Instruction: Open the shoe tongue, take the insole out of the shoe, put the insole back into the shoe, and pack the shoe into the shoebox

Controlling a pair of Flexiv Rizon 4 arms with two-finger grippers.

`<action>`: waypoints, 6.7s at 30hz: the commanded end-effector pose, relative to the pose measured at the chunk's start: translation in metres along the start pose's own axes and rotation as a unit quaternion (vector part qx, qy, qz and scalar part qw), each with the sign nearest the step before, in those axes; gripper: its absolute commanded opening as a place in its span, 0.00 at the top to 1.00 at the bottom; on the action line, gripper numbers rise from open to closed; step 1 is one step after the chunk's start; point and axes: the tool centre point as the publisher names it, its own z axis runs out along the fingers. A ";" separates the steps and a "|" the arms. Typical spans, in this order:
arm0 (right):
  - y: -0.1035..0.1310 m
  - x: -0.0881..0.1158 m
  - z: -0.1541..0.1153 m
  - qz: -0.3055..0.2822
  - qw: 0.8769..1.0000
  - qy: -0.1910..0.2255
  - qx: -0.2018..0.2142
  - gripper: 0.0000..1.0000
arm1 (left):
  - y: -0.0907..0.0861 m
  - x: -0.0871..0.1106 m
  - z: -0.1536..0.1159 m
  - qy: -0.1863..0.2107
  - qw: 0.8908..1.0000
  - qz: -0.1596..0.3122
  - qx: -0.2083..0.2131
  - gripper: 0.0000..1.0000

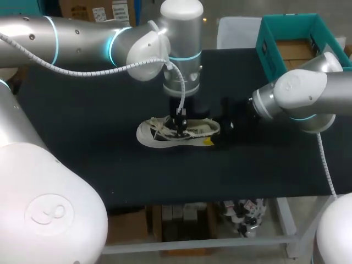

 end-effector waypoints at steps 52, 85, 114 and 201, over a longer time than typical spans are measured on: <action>-0.006 -0.004 0.002 0.000 1.000 0.002 -0.002 1.00 | 0.010 -0.059 0.069 -0.169 0.985 -0.020 -0.030 0.67; -0.006 -0.004 0.002 0.000 1.000 0.002 -0.002 1.00 | 0.001 -0.055 -0.001 -0.192 0.979 -0.009 0.060 1.00; -0.006 -0.004 0.002 0.000 1.000 0.002 -0.002 1.00 | -0.016 -0.050 -0.056 -0.092 0.971 0.011 0.221 1.00; 0.090 -0.018 -0.085 -0.082 0.977 -0.106 0.164 0.00 | 0.052 0.035 -0.244 -0.152 0.804 0.253 0.517 1.00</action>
